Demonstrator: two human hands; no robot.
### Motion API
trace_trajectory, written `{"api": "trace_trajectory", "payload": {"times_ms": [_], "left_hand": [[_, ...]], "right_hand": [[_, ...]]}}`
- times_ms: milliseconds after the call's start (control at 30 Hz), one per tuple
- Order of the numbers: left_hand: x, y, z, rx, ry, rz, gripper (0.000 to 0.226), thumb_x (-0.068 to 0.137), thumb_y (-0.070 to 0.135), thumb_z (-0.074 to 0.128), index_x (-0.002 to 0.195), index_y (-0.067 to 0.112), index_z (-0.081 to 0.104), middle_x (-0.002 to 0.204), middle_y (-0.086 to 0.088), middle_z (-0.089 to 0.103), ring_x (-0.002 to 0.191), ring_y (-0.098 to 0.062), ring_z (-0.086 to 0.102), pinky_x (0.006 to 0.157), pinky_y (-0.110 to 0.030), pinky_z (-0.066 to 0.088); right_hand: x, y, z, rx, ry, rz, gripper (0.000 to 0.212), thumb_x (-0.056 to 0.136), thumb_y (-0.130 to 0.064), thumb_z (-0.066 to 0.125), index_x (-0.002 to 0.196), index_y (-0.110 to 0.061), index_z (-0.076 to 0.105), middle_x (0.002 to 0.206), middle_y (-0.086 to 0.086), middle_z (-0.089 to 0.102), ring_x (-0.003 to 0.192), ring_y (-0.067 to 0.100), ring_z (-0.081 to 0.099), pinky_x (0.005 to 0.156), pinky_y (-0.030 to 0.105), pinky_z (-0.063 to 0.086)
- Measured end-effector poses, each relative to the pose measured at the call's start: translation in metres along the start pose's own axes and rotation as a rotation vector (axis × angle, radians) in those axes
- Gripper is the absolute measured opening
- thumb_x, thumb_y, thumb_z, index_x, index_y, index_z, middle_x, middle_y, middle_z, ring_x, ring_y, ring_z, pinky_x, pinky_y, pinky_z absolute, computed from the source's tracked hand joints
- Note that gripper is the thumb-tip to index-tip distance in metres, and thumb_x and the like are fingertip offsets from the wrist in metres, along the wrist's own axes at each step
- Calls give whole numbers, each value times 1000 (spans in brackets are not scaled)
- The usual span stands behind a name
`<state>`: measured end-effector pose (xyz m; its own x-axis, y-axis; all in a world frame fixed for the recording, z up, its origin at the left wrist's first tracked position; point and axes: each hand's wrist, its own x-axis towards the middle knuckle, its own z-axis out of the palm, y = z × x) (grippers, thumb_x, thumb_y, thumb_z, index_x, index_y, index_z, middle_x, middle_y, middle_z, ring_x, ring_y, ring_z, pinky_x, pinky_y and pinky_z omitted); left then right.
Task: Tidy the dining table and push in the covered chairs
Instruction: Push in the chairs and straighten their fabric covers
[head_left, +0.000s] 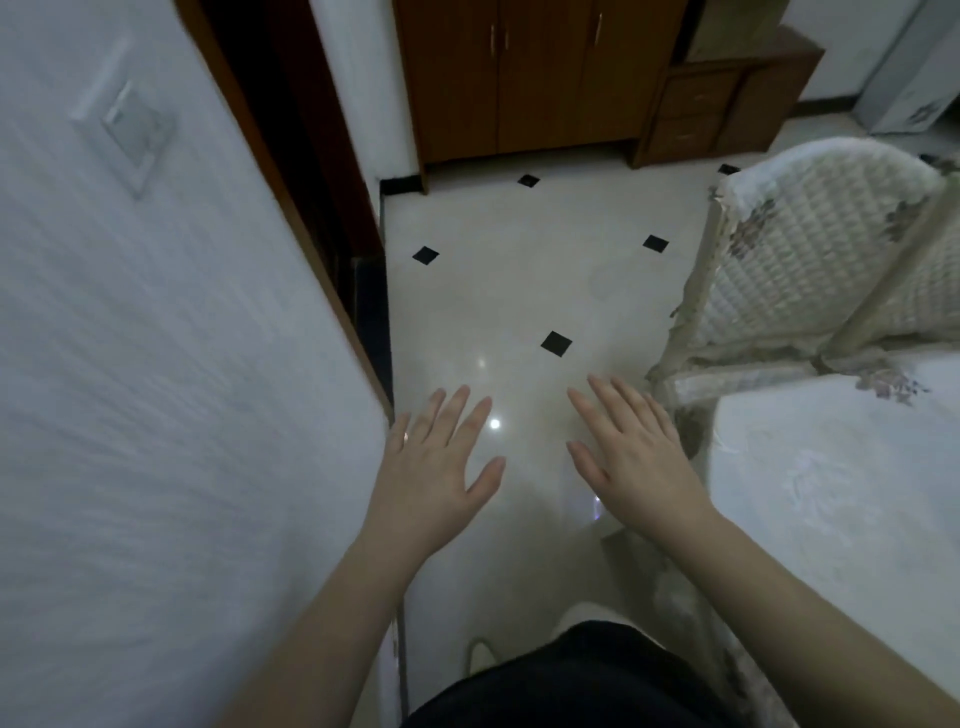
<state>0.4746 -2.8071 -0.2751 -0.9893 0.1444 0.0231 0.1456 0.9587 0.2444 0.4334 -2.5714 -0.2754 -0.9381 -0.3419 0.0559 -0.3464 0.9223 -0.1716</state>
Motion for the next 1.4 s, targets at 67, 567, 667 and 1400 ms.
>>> {"api": "trace_trajectory", "payload": {"times_ms": [67, 567, 667, 1400], "left_hand": [[34, -10, -4, 5, 24, 18, 64, 94, 60, 22, 151, 32, 19, 159, 2, 21, 146, -18, 15, 117, -45, 13], [353, -22, -4, 116, -111, 131, 68, 91, 64, 14, 152, 33, 12, 160, 6, 14, 147, -16, 8, 119, -44, 8], [409, -18, -2, 140, -155, 154, 66, 93, 62, 17, 152, 34, 4, 161, 6, 5, 147, -15, -1, 118, -40, 0], [857, -49, 11, 117, -210, 466, 70, 89, 68, 6, 152, 38, 3, 161, 9, 5, 148, -14, -2, 118, -43, -1]], "right_hand": [[25, 10, 3, 3, 1, 31, 58, 94, -50, 26, 144, -22, 37, 151, 6, 35, 141, 25, 27, 114, 40, 18], [265, 157, 0, 55, 18, 137, 56, 93, -47, 32, 142, -19, 40, 148, 8, 41, 139, 28, 33, 111, 38, 19], [316, 180, 2, 85, -16, 132, 59, 92, -50, 29, 141, -18, 42, 148, 8, 40, 139, 28, 31, 113, 40, 18], [654, 316, -12, -36, 55, 503, 59, 93, -51, 26, 145, -23, 35, 151, 4, 36, 142, 26, 27, 115, 42, 15]]}}
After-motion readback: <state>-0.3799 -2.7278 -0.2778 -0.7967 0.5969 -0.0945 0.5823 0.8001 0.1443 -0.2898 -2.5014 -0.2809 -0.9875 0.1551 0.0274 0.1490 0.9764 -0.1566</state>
